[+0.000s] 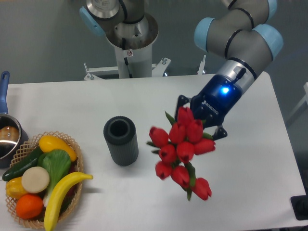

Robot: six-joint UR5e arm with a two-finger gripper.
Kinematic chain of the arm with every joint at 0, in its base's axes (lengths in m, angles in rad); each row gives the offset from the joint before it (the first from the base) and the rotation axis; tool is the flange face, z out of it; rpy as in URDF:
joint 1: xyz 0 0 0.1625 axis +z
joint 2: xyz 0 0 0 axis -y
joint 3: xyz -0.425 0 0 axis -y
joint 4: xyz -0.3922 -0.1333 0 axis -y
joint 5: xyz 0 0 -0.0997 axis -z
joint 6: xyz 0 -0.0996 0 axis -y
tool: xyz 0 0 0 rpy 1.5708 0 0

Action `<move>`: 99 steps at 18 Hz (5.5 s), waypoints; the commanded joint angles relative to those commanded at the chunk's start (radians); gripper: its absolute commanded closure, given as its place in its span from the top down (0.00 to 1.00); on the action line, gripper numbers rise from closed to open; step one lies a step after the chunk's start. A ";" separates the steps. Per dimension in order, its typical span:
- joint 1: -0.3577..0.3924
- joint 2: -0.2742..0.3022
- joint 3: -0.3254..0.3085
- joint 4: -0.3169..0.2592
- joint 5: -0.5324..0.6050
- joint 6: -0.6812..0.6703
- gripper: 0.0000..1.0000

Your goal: Insert the flowers into the vase

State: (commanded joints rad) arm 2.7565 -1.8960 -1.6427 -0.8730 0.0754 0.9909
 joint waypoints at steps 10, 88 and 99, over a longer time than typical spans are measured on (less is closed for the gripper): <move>-0.015 0.080 -0.112 0.023 -0.161 0.005 0.00; 0.276 0.066 -0.224 0.032 0.591 0.439 1.00; 0.184 -0.130 0.061 0.025 1.274 0.449 1.00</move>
State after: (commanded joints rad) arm 2.9407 -2.0262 -1.5816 -0.8483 1.3496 1.4404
